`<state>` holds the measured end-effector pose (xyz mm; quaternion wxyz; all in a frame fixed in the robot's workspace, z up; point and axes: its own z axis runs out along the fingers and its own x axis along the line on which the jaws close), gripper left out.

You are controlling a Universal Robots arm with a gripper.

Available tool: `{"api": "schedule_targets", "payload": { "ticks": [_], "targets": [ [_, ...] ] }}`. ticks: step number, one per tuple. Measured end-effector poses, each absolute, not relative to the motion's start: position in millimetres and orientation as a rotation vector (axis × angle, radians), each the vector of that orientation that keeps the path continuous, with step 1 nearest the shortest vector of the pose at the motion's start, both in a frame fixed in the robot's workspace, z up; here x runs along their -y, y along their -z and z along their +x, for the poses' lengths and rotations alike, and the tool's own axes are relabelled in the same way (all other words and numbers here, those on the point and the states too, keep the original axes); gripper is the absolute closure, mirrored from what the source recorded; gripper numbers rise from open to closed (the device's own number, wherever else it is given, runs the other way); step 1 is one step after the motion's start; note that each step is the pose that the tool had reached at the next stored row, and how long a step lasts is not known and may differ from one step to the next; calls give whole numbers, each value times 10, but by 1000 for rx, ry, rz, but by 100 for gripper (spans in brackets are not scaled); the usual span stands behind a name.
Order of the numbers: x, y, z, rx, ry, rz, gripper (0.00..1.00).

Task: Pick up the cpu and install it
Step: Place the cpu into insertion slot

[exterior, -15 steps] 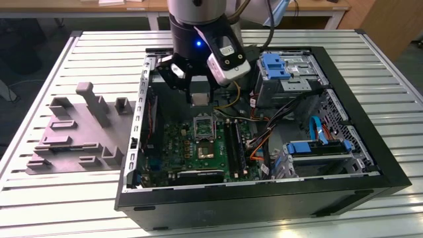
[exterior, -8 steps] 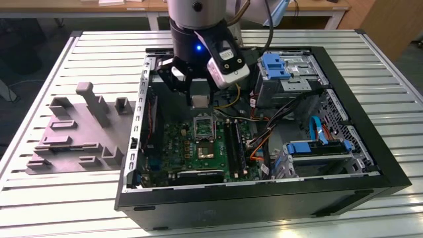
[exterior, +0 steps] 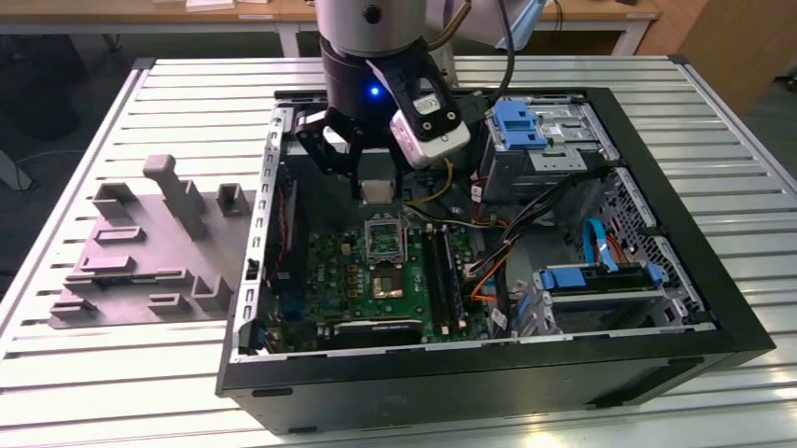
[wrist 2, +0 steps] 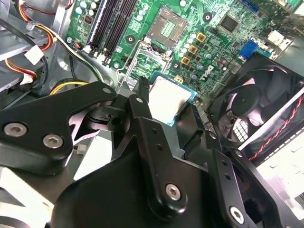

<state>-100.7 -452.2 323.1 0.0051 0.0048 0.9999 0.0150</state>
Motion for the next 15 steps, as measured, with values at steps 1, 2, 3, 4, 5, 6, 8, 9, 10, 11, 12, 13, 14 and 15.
{"api": "schedule_targets", "payload": {
  "ticks": [1,2,3,4,5,6,8,9,10,11,12,13,14,15],
  "targets": [
    [4522,-3231,-1008,-3131,-47,15,53],
    [4522,-3231,-1007,-3131,-47,15,53],
    [4522,-3231,-1007,-3131,-47,15,53],
    [4522,-3230,-1008,-3131,-47,15,53],
    [4522,-3230,-1008,-3131,-47,15,53],
    [4522,-3230,-1008,-3131,-47,15,53],
    [4522,-3230,-1007,-3131,-47,15,53],
    [4522,-3230,-1007,-3131,-47,15,53],
    [4522,-3223,-1007,-3131,-47,15,53],
    [4522,-3213,-1008,-3131,-47,15,53],
    [4522,-3200,-1008,-3131,-47,15,53],
    [4523,-3193,-1008,-3131,-47,15,53],
    [4525,-3187,-1008,-3131,-47,15,53],
    [4530,-3182,-1008,-3131,-47,15,53]
  ]
}}
